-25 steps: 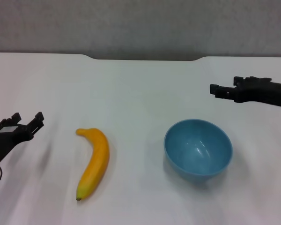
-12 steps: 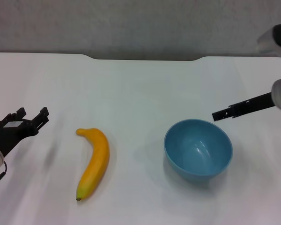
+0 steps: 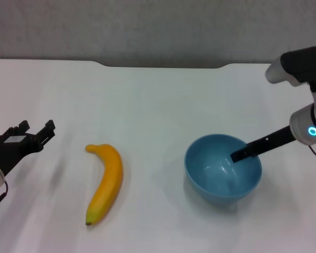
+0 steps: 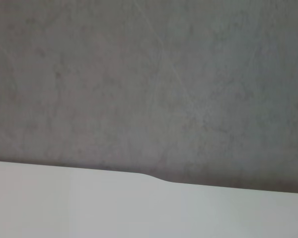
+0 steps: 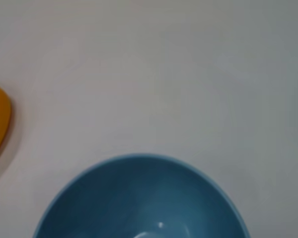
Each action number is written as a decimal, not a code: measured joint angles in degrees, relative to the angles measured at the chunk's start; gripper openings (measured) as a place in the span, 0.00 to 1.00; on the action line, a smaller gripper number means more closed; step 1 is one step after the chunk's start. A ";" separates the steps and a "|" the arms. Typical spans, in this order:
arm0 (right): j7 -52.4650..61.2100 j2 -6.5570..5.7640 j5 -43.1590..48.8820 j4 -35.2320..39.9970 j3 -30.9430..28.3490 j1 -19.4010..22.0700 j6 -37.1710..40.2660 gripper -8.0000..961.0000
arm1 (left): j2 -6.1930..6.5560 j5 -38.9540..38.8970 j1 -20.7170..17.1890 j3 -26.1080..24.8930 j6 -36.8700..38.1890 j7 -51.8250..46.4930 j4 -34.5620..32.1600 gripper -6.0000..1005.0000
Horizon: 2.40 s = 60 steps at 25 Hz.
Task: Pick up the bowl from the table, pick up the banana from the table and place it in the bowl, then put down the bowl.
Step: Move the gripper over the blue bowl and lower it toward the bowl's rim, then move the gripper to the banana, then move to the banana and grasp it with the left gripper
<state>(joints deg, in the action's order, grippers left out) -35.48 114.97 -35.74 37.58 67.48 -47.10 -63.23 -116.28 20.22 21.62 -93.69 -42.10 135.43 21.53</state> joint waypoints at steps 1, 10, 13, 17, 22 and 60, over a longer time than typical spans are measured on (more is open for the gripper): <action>-0.11 0.04 0.03 -0.49 0.05 0.15 0.24 0.89 | 0.00 0.00 0.00 0.00 0.00 0.00 0.00 0.74; -0.27 0.20 0.00 -3.01 1.52 0.48 1.22 0.89 | 0.00 0.00 0.09 0.00 -0.08 0.02 0.00 0.74; -0.38 0.39 -0.27 -3.33 1.82 1.07 2.44 0.89 | 0.08 -0.04 0.08 -0.29 -0.09 0.01 0.00 0.74; -0.41 0.54 -0.71 -3.85 2.62 1.56 3.99 0.82 | 0.23 -0.47 -0.28 -0.59 -0.09 0.00 0.04 0.74; -0.46 0.55 -0.73 -3.89 3.27 1.61 4.75 0.71 | 0.28 -0.47 -0.34 -0.62 -0.09 0.01 0.09 0.74; -4.07 0.62 -16.10 16.05 10.24 19.56 12.68 0.04 | 0.12 44.44 -6.52 5.03 16.08 -39.41 29.73 0.74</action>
<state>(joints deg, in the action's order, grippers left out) -39.55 115.59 -51.84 53.63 77.72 -27.54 -50.55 -116.16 64.66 15.10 -88.67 -26.02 96.02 51.26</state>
